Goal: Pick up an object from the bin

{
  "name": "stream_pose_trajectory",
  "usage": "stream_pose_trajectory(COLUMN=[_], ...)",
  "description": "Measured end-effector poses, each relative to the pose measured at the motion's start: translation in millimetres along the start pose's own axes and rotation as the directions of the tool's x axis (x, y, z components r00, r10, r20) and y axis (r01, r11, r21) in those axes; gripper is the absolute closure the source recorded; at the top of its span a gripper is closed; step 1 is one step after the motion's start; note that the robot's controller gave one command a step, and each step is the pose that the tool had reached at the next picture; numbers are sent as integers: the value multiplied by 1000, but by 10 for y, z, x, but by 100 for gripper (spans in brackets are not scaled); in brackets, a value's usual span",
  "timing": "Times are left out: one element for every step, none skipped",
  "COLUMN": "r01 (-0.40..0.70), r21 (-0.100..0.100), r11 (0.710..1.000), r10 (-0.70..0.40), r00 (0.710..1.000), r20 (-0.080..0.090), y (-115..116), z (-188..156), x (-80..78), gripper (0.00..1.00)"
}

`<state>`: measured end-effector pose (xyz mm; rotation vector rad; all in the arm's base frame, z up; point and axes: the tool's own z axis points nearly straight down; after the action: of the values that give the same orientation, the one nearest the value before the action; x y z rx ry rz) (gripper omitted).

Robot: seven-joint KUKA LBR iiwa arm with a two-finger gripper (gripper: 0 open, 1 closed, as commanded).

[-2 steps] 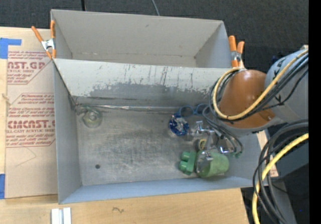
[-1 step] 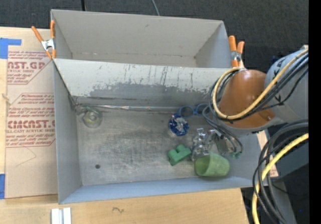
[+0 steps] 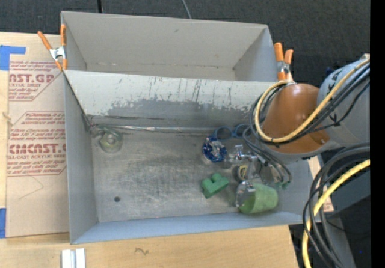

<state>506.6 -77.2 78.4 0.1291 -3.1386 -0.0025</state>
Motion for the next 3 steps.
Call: stream_pose_trajectory(r01=[148, 146, 145], r21=[2, 1, 2], r11=[989, 989, 989], r10=[-148, -146, -145], r00=[989, 989, 989], r20=[7, 0, 8], y=[452, 443, 446], z=[-10, -5, -7], x=[149, 166, 150], gripper=[0, 100, 0])
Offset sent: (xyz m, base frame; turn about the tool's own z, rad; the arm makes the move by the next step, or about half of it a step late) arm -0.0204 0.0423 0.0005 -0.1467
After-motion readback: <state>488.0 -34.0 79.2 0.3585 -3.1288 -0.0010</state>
